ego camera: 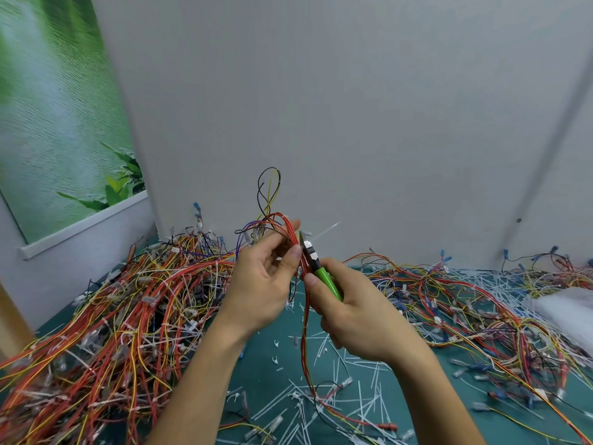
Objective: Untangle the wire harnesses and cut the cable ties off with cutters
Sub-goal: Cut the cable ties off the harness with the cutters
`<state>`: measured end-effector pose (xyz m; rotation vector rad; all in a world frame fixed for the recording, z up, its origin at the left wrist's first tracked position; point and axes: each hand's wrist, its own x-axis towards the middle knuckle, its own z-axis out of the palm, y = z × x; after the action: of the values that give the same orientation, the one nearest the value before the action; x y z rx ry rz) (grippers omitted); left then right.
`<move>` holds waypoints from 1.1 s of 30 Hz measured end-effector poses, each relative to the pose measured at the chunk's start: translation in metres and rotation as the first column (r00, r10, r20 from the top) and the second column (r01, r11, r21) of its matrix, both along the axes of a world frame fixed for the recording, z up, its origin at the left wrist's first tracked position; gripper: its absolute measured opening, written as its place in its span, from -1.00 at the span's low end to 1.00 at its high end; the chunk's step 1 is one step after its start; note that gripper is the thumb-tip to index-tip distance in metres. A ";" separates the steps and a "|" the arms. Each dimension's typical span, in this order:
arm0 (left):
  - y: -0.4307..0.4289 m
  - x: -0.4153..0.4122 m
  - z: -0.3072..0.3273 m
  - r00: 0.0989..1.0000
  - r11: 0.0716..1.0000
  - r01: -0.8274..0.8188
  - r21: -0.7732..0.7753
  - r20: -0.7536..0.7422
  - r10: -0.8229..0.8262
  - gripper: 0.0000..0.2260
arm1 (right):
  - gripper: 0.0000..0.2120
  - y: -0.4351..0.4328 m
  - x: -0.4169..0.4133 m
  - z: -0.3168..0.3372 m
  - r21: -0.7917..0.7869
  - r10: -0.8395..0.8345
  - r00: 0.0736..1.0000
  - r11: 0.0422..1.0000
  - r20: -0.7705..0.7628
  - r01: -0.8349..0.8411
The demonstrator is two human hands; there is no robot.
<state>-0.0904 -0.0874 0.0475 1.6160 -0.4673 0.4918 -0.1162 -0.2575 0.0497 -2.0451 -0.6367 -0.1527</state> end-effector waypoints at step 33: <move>0.001 0.002 -0.005 1.000 1.000 0.011 0.026 0.017 -0.011 -0.62 | -0.87 0.001 -0.002 0.001 -0.012 0.030 1.000 0.999 0.002 -0.030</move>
<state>-0.0883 -0.0861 0.0430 1.6346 -0.4973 0.4937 -0.1181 -0.2568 0.0512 -2.0465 -0.6707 -0.1334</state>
